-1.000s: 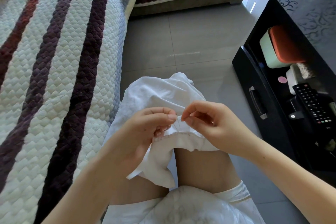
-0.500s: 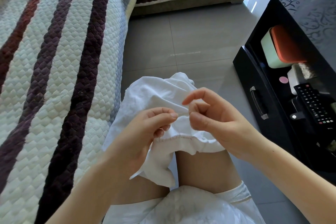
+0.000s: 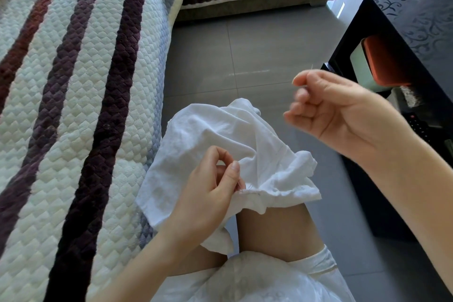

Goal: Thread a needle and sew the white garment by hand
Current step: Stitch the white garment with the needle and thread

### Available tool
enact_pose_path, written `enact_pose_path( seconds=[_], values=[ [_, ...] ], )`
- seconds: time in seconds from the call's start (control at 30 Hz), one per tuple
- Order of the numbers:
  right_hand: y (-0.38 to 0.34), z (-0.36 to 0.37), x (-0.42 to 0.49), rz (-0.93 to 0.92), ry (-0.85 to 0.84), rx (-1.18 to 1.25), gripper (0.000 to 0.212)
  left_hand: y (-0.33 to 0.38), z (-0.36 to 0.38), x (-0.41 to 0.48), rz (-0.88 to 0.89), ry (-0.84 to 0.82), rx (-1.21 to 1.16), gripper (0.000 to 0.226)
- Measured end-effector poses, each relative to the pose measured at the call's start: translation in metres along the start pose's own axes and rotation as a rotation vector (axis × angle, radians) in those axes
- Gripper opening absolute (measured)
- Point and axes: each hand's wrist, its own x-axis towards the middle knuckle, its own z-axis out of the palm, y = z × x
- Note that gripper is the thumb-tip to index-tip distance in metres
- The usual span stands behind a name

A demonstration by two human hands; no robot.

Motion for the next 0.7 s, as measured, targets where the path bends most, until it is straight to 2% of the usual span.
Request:
enact_pose_path(
  seconds=[0.07,0.1,0.17,0.23,0.27,0.37,0.43,0.5,0.63,0.7],
  values=[
    [-0.007,-0.005,0.008,-0.056,0.058,-0.056,0.014,-0.001,0.001,0.0,0.008,0.026,0.0,0.014],
    [-0.007,-0.008,0.011,-0.104,0.076,-0.157,0.015,-0.002,0.002,0.0,0.016,0.036,0.006,0.013],
    [-0.002,-0.012,0.01,-0.223,0.067,-0.534,0.017,-0.002,0.003,-0.001,0.033,0.052,0.018,0.012],
    [0.012,-0.011,0.005,-0.277,-0.08,-0.93,0.015,-0.002,0.004,-0.002,0.041,0.062,0.021,0.012],
    [0.02,-0.011,0.001,-0.24,-0.184,-1.071,0.019,-0.002,0.003,-0.002,0.04,0.064,0.019,0.011],
    [0.042,-0.013,-0.009,-0.035,-0.404,-1.285,0.027,-0.001,0.003,-0.001,0.037,0.066,0.001,0.01],
    [0.051,-0.013,-0.013,0.025,-0.449,-1.333,0.016,0.0,0.002,0.0,0.035,0.068,0.002,0.01],
    [0.056,-0.015,-0.014,-0.002,-0.421,-1.287,0.006,0.0,0.002,0.0,0.035,0.069,0.011,0.01],
    [0.044,-0.013,-0.012,-0.077,-0.35,-1.034,0.011,0.0,-0.001,-0.001,0.045,0.054,0.001,0.016],
    [0.036,-0.012,-0.01,-0.118,-0.339,-0.901,0.026,0.0,-0.002,-0.002,0.058,0.028,-0.015,0.015]
  ],
)
